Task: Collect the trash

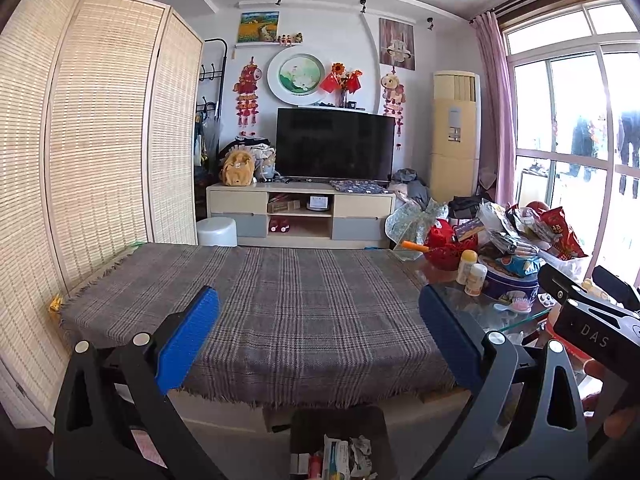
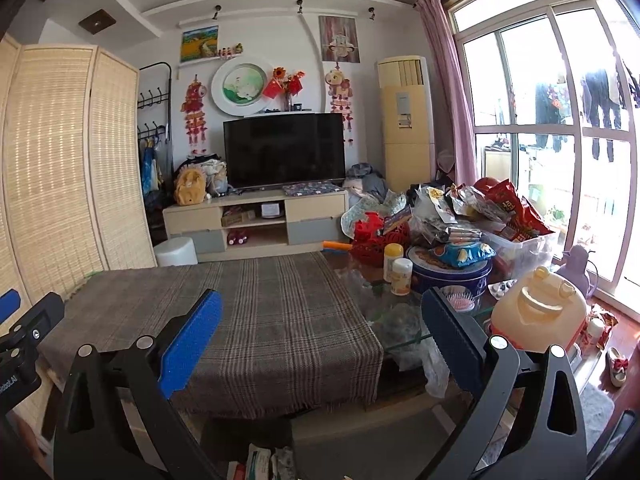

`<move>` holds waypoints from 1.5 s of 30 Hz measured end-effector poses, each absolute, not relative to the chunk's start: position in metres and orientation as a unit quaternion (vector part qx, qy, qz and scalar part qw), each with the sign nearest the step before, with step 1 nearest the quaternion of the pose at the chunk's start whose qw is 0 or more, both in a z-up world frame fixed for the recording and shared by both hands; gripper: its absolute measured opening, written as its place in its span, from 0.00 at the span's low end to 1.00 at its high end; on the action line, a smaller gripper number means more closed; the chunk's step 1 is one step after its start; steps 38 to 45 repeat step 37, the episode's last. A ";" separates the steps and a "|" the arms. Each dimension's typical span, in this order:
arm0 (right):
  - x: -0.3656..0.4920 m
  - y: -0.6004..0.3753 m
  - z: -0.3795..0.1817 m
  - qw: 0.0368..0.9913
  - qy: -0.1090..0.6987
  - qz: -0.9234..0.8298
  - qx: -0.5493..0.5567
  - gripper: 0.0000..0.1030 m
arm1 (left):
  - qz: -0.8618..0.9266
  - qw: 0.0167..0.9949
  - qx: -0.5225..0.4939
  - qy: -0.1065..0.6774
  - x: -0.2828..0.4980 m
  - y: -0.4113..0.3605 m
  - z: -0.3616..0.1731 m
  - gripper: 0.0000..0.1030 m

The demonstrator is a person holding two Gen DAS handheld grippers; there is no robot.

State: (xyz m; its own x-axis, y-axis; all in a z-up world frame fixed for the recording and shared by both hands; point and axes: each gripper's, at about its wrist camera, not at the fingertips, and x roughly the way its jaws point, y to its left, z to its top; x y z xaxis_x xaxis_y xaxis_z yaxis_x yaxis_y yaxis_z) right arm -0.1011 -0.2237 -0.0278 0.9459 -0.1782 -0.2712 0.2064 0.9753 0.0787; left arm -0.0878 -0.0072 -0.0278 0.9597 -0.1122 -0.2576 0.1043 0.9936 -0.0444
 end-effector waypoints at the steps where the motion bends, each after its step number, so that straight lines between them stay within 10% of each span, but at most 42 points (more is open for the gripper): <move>1: -0.101 -0.224 -0.028 0.985 0.132 -0.098 0.052 0.97 | -0.054 0.990 -0.015 0.133 -0.087 -0.007 -0.028 0.92; 45: -0.099 -0.225 -0.032 0.984 0.143 -0.093 0.059 0.97 | -0.051 0.986 -0.025 0.159 -0.081 -0.004 -0.031 0.92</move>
